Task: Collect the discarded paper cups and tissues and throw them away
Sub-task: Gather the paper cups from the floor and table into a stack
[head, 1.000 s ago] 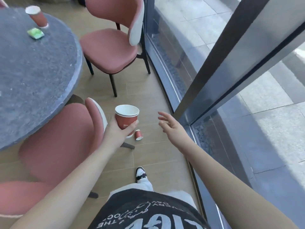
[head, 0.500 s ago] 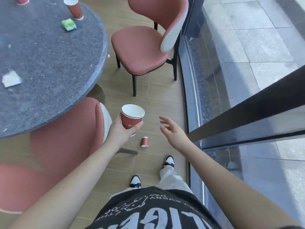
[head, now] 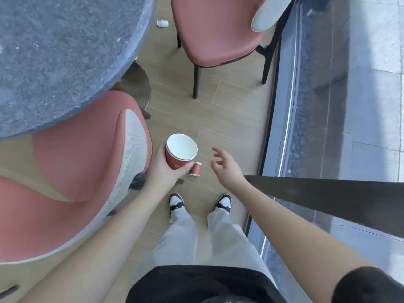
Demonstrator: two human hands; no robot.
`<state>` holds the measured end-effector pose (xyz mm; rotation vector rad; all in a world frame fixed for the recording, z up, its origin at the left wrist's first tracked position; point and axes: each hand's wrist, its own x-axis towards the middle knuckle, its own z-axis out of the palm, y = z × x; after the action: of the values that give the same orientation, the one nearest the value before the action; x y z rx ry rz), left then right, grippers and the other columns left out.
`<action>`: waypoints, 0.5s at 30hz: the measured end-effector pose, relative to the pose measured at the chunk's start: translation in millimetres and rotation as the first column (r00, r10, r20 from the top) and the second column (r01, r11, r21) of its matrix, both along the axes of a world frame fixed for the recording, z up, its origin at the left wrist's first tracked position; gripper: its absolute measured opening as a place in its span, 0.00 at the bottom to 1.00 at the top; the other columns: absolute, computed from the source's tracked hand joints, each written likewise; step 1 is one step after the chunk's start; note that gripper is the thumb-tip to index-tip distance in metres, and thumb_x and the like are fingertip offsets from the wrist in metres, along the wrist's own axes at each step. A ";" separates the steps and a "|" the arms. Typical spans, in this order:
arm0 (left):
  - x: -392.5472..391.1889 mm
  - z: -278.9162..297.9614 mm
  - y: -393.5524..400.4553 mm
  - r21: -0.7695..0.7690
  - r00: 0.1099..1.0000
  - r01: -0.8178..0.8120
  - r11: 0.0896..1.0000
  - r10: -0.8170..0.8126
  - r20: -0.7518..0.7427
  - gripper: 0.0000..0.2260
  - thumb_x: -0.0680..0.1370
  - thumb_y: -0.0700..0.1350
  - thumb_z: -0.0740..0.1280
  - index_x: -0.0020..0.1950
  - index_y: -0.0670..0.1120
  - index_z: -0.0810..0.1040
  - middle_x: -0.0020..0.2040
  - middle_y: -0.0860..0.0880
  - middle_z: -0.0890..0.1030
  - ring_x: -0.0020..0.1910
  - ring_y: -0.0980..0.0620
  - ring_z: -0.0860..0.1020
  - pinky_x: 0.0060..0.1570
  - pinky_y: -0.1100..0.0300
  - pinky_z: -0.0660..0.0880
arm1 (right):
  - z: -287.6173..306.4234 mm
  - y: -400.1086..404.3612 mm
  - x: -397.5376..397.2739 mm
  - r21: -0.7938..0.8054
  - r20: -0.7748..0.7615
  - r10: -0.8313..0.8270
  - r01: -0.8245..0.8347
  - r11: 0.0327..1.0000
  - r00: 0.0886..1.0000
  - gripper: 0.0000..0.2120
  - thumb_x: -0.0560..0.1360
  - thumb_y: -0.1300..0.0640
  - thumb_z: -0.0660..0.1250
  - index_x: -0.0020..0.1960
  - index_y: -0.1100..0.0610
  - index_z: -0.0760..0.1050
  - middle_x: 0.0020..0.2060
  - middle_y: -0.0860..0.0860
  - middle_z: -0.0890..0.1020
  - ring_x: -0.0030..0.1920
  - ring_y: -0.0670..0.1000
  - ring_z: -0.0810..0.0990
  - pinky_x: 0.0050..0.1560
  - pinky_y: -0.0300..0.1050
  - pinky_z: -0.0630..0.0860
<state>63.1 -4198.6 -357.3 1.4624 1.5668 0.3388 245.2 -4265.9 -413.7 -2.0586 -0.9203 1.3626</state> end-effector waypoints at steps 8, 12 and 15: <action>-7.3 -111.5 17.1 0.060 0.997 -0.017 0.998 0.022 -0.077 0.31 0.67 0.53 0.80 0.66 0.52 0.71 0.57 0.57 0.76 0.53 0.62 0.73 0.50 0.65 0.68 | -141.7 4.5 -9.8 -0.086 0.042 -0.003 0.007 0.996 0.999 0.24 0.80 0.58 0.61 0.75 0.47 0.66 0.66 0.51 0.73 0.62 0.49 0.75 0.57 0.40 0.68; -5.2 -179.3 14.0 0.035 0.996 -0.036 0.999 0.038 -0.077 0.35 0.68 0.53 0.80 0.70 0.49 0.70 0.59 0.59 0.75 0.56 0.59 0.72 0.53 0.62 0.66 | -210.6 4.6 -11.5 -0.110 0.073 0.012 -0.004 0.994 0.997 0.25 0.79 0.57 0.63 0.75 0.48 0.65 0.64 0.51 0.73 0.52 0.47 0.74 0.54 0.40 0.67; -2.8 -229.0 10.7 0.018 0.995 -0.054 0.998 0.055 -0.084 0.33 0.68 0.53 0.80 0.68 0.49 0.71 0.60 0.57 0.77 0.56 0.58 0.73 0.51 0.63 0.67 | -261.8 3.9 -12.4 -0.128 0.111 0.047 -0.033 0.991 0.993 0.26 0.78 0.56 0.64 0.76 0.49 0.65 0.64 0.53 0.73 0.50 0.50 0.75 0.53 0.41 0.68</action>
<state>60.2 -4187.9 -586.3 1.4646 1.6776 0.3248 232.9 -4261.9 -675.6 -2.2436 -0.9501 1.3676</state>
